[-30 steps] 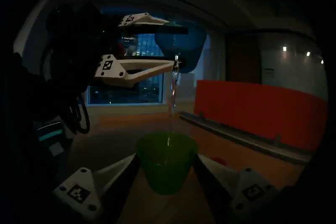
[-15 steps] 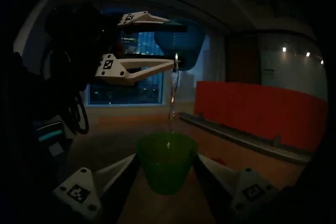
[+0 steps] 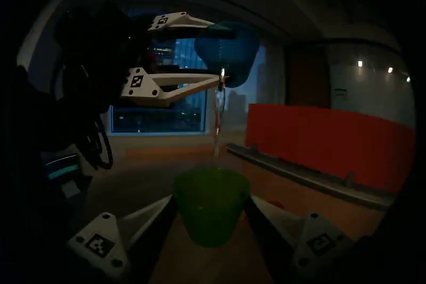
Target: Pour water
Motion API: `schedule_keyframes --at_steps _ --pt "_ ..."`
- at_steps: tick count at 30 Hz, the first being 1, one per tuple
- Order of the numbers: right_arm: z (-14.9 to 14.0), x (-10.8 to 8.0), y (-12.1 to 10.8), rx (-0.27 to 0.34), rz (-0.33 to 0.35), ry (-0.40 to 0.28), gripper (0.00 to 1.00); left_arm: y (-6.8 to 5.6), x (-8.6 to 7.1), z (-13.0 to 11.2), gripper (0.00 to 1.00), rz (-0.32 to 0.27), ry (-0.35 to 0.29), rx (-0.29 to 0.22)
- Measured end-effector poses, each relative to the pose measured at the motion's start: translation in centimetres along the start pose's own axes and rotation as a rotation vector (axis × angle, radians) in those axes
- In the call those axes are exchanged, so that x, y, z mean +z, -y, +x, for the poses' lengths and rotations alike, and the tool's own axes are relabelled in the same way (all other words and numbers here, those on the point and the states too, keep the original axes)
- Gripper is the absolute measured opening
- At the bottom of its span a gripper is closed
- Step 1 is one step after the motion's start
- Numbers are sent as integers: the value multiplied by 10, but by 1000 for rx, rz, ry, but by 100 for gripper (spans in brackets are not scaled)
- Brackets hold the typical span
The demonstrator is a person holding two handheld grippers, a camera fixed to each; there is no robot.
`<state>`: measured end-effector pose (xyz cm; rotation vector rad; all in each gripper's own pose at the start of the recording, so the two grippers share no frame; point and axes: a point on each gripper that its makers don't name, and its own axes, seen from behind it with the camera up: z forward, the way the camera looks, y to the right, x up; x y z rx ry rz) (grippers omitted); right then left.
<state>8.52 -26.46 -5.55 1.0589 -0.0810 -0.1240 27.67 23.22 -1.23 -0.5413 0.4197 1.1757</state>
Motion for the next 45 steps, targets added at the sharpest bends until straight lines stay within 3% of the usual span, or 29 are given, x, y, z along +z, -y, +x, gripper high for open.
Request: schedule_keyframes --at_steps 45 --pt "3 1 1 -6 -4 -4 100 9 -4 4 84 10 5 123"
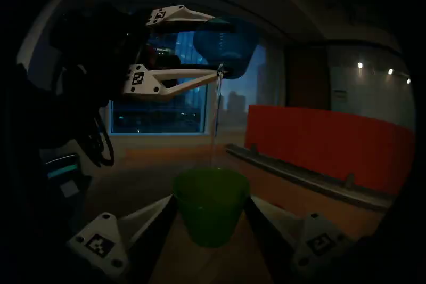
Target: Pour water
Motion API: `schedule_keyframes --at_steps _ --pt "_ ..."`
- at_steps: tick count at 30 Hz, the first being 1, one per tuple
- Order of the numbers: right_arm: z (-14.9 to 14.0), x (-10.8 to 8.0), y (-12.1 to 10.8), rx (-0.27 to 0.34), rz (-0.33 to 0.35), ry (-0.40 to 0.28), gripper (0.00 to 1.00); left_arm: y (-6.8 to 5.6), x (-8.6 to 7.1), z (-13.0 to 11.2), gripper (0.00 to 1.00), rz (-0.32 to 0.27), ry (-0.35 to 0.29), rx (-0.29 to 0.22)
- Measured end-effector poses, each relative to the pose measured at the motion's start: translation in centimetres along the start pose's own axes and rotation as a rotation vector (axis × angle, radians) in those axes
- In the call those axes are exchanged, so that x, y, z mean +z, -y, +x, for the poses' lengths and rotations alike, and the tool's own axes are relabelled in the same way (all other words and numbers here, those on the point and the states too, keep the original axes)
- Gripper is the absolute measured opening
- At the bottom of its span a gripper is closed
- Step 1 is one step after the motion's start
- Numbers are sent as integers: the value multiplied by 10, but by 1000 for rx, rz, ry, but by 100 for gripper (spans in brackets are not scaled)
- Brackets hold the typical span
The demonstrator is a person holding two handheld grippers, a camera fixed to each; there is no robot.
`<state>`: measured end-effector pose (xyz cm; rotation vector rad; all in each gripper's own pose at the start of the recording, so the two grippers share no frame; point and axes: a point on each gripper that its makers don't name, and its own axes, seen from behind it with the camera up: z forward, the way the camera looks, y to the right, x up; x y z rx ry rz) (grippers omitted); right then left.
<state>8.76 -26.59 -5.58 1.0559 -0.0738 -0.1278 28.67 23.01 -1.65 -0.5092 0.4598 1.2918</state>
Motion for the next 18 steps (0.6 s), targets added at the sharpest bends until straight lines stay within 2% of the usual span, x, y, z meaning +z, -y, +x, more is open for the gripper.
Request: schedule_keyframes --at_steps 18 --pt "1 -1 0 -2 -2 -6 100 4 1 6 84 8 3 75"
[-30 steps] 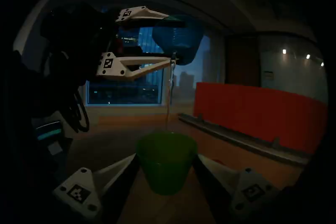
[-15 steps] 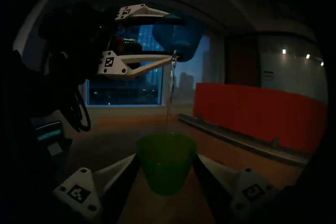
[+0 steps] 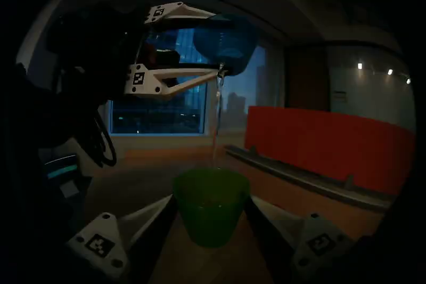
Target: Pour water
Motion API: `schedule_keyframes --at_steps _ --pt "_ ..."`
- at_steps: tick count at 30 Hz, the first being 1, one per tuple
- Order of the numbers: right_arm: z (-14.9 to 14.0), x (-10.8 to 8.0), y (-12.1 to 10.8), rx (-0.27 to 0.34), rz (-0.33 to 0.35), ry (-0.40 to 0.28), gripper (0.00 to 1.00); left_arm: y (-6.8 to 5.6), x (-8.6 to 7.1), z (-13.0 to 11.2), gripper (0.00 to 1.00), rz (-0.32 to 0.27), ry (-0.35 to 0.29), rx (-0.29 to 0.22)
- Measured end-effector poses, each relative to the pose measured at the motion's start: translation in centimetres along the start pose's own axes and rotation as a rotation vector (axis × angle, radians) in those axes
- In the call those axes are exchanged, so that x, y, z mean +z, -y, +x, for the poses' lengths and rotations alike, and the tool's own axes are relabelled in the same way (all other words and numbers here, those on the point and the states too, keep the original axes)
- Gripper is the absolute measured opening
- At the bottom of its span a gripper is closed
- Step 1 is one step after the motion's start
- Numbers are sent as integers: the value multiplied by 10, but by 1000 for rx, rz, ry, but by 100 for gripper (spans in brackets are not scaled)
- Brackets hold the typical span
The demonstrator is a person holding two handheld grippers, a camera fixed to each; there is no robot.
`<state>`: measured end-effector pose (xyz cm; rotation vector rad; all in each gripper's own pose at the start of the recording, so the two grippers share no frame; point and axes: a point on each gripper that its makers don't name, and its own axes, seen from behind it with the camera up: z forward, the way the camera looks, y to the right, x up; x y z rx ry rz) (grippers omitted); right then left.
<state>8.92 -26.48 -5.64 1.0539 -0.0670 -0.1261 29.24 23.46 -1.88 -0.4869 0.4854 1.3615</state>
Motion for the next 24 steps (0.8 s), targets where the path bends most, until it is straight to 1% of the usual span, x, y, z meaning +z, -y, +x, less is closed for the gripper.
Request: schedule_keyframes --at_steps 8,24 --pt "2 -1 1 0 2 -4 100 1 -1 6 84 2 -6 29" --pt "6 0 2 2 1 -14 100 7 -5 14 84 10 -6 115"
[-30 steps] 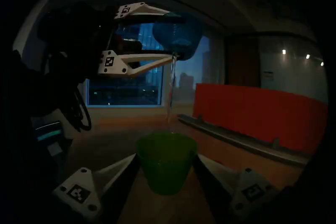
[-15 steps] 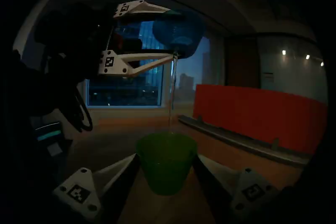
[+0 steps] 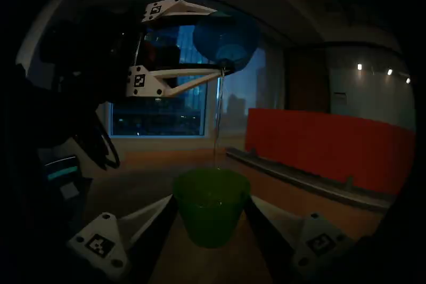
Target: Pour water
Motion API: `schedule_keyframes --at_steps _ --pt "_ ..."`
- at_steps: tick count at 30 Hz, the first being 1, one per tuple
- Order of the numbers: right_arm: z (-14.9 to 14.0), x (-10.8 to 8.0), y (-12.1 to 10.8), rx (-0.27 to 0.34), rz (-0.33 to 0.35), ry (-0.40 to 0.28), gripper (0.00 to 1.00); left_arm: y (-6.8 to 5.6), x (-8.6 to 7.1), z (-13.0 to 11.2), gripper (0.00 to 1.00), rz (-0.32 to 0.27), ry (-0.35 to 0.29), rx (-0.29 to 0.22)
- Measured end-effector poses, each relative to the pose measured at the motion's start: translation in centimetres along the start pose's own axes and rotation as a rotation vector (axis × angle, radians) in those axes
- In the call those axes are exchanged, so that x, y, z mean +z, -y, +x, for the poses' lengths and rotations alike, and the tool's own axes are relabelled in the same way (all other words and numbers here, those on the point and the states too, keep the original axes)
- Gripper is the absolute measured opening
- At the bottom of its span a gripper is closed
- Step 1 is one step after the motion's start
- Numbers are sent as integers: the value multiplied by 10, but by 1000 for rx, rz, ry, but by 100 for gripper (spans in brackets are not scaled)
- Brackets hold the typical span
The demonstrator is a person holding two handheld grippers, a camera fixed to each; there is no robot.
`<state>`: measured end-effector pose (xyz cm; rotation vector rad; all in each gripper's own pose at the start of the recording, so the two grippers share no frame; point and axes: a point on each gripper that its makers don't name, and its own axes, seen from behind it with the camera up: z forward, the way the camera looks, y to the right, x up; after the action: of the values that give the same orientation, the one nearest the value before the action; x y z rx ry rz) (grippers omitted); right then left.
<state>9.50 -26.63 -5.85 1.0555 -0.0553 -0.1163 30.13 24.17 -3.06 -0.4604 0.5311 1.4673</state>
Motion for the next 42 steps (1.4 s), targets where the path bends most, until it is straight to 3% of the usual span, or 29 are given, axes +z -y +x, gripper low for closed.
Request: schedule_keyframes --at_steps 14,23,35,42 --pt "1 0 0 1 -2 -6 100 -1 -4 7 84 13 -5 28" --pt "3 1 -1 0 -4 -6 100 7 1 0 84 11 -5 -4" --pt "0 -2 -4 5 -13 -14 100 -1 4 -6 84 -4 -8 -260" --pt "2 -4 -6 3 -18 -17 100 -6 8 -8 84 -9 -21 -487"
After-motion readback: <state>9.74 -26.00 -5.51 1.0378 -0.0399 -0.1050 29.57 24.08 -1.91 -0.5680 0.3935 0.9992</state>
